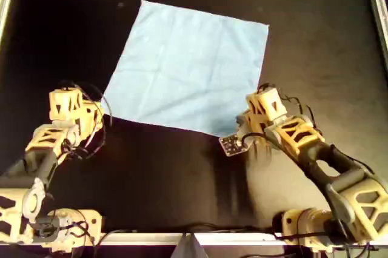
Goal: Fold a cloth
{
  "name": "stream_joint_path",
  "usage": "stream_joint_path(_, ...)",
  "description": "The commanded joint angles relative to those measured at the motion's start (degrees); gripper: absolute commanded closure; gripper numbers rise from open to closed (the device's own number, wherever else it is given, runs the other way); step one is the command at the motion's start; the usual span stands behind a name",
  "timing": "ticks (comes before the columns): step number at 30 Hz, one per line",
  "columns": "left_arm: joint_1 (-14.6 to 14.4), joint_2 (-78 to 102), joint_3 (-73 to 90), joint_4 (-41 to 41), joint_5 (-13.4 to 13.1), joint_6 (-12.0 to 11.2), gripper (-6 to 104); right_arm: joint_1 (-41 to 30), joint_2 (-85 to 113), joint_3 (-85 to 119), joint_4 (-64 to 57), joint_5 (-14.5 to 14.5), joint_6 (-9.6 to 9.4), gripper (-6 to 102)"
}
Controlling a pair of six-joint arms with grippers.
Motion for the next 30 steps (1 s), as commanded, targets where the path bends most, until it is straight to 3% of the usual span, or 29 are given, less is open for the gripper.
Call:
stream_joint_path(1, -1.1, 0.1, 0.2, -0.3, 0.4, 0.2, 2, 0.8, 2.7, -1.2, 1.4, -0.6, 0.70, 35)
stream_joint_path(5, -1.0, -0.1, 0.2, -0.3, 0.4, 0.2, 2, 1.0, 7.6, 1.4, 9.9, -0.6, 0.97, 35)
stream_joint_path(10, -1.0, -0.1, 0.2, -0.3, 0.4, 0.2, 2, 1.0, 14.5, -1.5, 19.2, -0.6, 3.52, 35)
stream_joint_path(20, -1.1, -0.2, -0.4, -0.3, 0.4, 0.1, 1, 5.8, 1.0, -7.0, 18.1, -0.6, 5.98, 35)
stream_joint_path(30, -1.1, -0.3, -0.7, -0.5, 0.4, 0.2, 1, 6.0, -0.2, -8.3, 10.0, -0.5, 6.06, 35)
